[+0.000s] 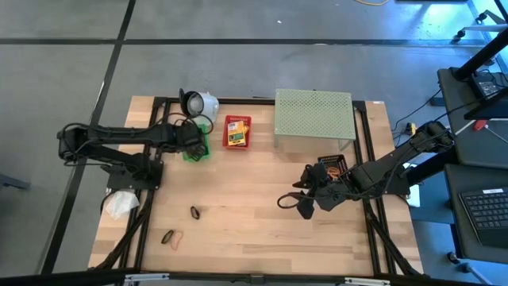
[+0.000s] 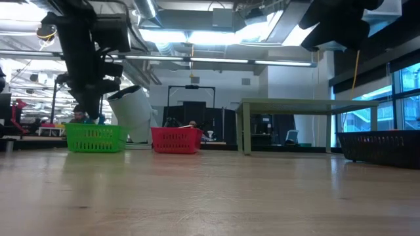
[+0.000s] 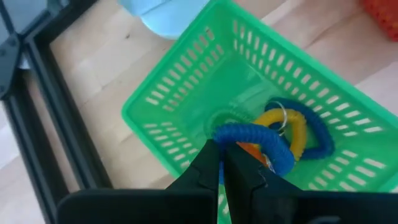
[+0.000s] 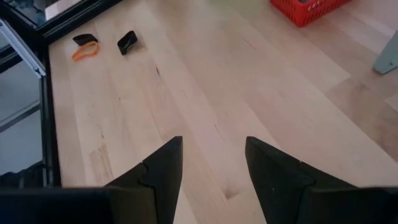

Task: Pick & Place Office Desk Supplies
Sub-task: Put the blue spring keychain into the green basket

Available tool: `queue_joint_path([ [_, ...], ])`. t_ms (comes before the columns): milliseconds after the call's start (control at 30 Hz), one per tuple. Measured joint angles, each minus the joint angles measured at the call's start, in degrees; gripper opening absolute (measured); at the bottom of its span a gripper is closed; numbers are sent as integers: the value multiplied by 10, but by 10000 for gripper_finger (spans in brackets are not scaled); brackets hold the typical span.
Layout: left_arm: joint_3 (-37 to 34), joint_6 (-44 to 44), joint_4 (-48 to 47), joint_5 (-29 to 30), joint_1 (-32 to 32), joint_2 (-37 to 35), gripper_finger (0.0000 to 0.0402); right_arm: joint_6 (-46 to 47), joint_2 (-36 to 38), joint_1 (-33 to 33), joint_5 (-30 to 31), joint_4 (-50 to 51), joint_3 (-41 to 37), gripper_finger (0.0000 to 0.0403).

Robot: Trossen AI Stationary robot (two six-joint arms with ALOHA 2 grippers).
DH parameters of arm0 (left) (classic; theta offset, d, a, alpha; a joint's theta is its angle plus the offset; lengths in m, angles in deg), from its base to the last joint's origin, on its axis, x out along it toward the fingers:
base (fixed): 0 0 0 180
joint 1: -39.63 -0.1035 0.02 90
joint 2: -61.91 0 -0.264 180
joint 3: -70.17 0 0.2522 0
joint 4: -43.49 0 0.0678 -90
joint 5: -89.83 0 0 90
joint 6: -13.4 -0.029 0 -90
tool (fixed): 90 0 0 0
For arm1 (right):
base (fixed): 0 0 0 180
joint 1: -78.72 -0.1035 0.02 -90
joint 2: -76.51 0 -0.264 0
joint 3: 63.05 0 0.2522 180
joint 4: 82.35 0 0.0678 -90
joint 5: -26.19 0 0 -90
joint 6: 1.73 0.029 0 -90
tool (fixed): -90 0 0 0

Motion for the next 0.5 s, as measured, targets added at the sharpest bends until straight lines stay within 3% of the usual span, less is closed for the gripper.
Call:
queue_joint_path([
  [233, 0, -16, 1, -60, -26, 0, 18, -4, 0, 0, 0, -18, 0, 176],
  [500, 0, -31, 6, -66, -28, 0, 118, -10, 0, 0, 0, -18, 0, 176],
])
